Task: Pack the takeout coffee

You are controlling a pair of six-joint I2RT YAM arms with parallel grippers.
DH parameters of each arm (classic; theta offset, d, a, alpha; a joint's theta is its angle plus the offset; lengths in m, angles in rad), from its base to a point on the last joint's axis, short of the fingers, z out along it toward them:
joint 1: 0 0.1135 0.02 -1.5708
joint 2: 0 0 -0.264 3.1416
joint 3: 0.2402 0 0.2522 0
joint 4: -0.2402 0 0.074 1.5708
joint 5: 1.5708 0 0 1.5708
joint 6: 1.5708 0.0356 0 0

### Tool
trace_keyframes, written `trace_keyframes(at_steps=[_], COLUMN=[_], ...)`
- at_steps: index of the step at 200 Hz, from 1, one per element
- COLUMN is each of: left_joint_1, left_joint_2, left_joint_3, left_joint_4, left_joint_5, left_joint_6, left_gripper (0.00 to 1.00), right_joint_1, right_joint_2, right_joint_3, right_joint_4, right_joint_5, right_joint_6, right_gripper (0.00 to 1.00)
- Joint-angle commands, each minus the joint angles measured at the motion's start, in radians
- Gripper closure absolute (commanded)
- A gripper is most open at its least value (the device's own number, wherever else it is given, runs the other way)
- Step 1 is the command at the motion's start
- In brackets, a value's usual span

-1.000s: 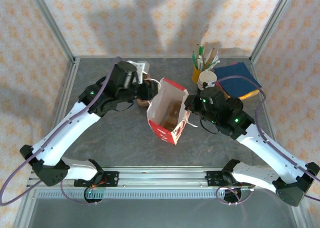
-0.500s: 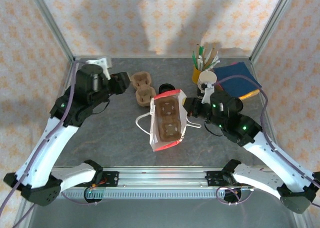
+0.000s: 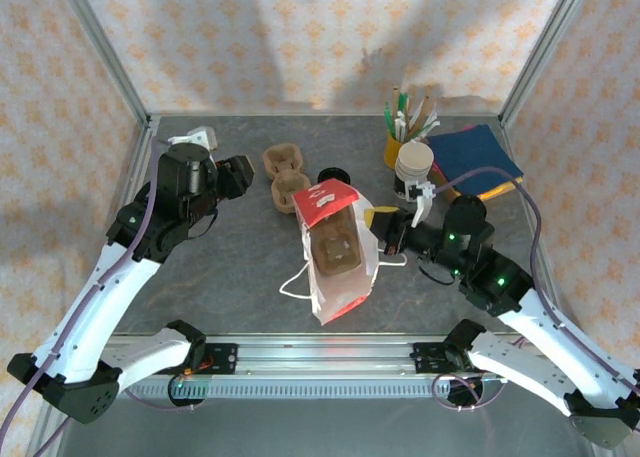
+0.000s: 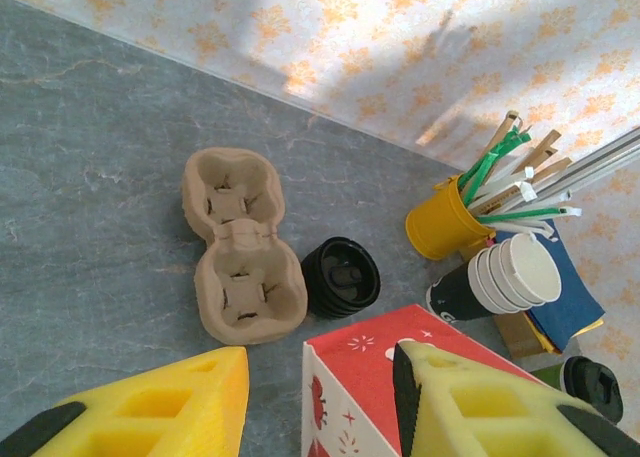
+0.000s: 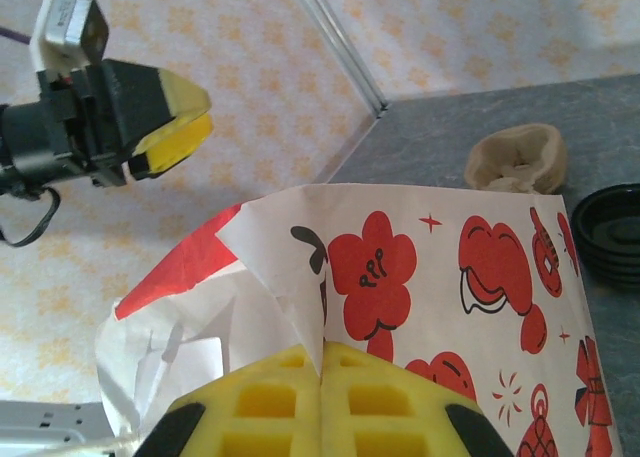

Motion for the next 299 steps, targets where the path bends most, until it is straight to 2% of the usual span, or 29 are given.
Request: trace_keyframes(at_steps=[1, 48, 78, 115, 170, 231, 258, 299], left_joint_1=[0.009, 0.009, 0.011, 0.011, 0.015, 0.020, 0.021, 0.027], left_joint_2=[-0.009, -0.002, 0.001, 0.003, -0.006, -0.014, -0.017, -0.023], left_joint_3=[-0.008, -0.023, -0.037, -0.052, -0.073, -0.091, -0.099, -0.106], left_joint_4=[0.038, 0.046, 0.049, 0.051, 0.053, 0.054, 0.056, 0.056], left_joint_5=[-0.013, 0.002, 0.006, 0.006, 0.008, 0.018, 0.023, 0.020], left_joint_6=[-0.005, -0.008, -0.014, -0.021, -0.028, -0.036, -0.039, -0.041], left_gripper=[0.56, 0.56, 0.56, 0.55, 0.55, 0.55, 0.55, 0.55], right_joint_1=[0.000, 0.001, 0.000, 0.000, -0.019, -0.208, -0.257, -0.312], right_joint_2=[-0.026, -0.017, 0.041, 0.165, 0.320, 0.406, 0.444, 0.501], right_joint_3=[-0.022, -0.028, 0.033, 0.173, 0.342, 0.322, 0.299, 0.299], right_joint_4=[0.091, 0.101, 0.053, -0.121, -0.268, -0.277, -0.254, -0.267], right_joint_5=[-0.070, -0.072, -0.026, 0.093, 0.119, -0.055, -0.134, -0.185], right_joint_6=[-0.039, -0.013, 0.053, 0.127, 0.240, 0.334, 0.336, 0.305], right_gripper=[1.00, 1.00, 1.00, 1.00, 1.00, 1.00, 1.00, 1.00])
